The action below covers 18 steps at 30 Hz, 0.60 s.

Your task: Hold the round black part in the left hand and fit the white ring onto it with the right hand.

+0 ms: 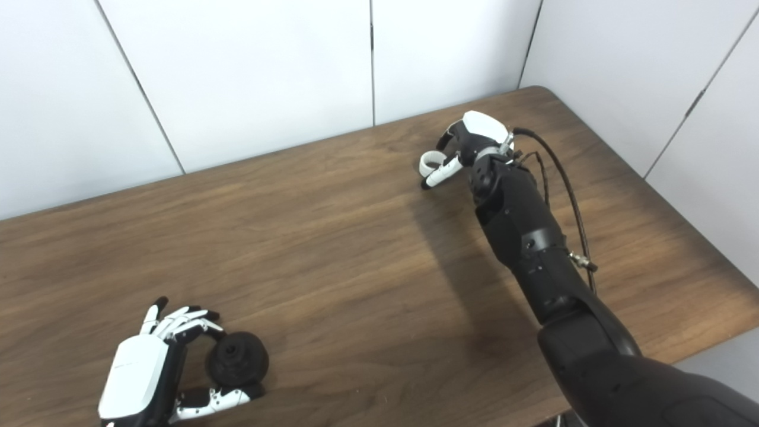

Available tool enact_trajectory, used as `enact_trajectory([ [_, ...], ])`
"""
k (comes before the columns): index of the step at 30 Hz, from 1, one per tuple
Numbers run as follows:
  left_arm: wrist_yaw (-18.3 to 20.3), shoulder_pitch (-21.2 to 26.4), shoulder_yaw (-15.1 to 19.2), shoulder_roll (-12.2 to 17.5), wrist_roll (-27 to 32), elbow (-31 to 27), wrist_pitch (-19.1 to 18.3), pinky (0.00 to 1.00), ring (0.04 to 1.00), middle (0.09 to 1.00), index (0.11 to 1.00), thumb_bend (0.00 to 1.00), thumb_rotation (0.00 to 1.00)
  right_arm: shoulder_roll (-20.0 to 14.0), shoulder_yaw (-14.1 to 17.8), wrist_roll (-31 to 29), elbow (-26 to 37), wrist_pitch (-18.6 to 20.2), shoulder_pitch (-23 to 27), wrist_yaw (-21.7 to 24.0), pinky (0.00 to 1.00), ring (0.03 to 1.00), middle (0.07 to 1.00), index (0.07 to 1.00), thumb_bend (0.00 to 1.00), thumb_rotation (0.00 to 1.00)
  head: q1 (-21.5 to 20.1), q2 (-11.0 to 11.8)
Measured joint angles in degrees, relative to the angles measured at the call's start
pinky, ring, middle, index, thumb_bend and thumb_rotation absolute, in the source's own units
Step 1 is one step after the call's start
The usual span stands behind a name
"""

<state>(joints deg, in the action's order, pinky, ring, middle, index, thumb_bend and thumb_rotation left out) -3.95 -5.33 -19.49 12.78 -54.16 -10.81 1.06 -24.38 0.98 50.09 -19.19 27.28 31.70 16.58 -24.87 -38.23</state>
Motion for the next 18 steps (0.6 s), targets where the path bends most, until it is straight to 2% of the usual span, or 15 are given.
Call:
enact_trajectory([
  [15, 0.12, 0.01, 0.02, 0.0, 0.0, -0.06, -0.04, 1.0, 0.837, 0.744, 0.486, 0.52, 0.05, -0.18, -0.21, -0.08, 0.0, -0.01, -0.17, -0.02, 1.0, 1.0, 0.894, 0.604, 0.8, 0.22, 0.18, 0.0],
  [18, 0.12, 0.01, 0.02, 0.0, 0.0, -0.06, -0.04, 1.0, 0.837, 0.745, 0.486, 0.52, 0.05, -0.18, -0.16, -0.15, 0.0, -0.02, -0.19, -0.15, 1.0, 0.997, 0.887, 0.514, 0.58, 0.16, 0.18, 0.0],
])
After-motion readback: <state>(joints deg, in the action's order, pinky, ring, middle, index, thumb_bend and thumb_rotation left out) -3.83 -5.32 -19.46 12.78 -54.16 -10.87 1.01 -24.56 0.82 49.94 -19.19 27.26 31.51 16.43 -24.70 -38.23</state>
